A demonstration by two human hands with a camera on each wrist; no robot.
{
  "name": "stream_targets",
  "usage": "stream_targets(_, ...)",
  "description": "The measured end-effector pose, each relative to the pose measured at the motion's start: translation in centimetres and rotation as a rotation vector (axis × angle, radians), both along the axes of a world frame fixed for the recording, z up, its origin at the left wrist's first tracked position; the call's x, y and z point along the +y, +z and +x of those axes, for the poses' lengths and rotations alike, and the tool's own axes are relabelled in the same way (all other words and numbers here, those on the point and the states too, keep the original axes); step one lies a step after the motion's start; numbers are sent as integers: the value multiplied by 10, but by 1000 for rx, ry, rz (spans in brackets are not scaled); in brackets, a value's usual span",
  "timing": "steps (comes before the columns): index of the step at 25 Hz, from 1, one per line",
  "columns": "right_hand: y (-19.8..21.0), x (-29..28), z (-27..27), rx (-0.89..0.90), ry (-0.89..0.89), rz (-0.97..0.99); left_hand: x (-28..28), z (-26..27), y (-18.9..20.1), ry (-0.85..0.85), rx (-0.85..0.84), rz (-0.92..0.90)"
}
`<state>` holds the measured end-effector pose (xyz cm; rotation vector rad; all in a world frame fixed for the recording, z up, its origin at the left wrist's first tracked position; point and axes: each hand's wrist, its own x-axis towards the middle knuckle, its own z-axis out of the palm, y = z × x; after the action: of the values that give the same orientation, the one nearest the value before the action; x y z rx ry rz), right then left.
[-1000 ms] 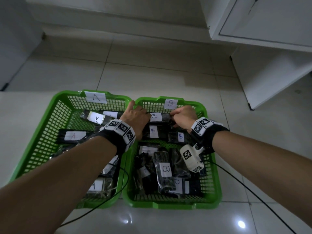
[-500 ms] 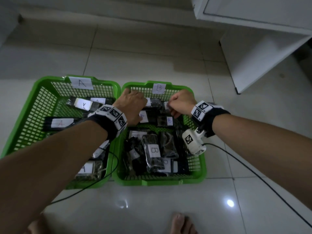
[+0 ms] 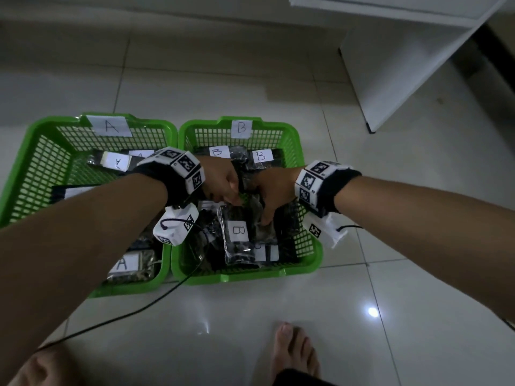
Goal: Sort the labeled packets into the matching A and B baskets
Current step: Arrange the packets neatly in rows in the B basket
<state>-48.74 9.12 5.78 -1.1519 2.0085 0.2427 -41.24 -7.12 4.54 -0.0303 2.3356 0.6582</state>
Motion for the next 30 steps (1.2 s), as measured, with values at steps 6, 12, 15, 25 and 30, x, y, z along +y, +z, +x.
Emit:
stream_targets(6, 31, 12, -50, -417, -525, -275, -6, 2, 12, 352, 33, 335)
stream_targets(12, 28, 19, -70, -716, -895, -579, 1, 2, 27, 622, 39, 666)
stream_targets(15, 31, 21, -67, -598, -824, -564, -13, 1, 19, 598, 344, 416)
stream_targets(25, 20, 8, -51, 347, -50, -626, -9, -3, 16, 581, 423, 350)
stream_targets(30, 20, 8, -52, 409, -118, -823, -1, -8, 23, 854, 285, 709)
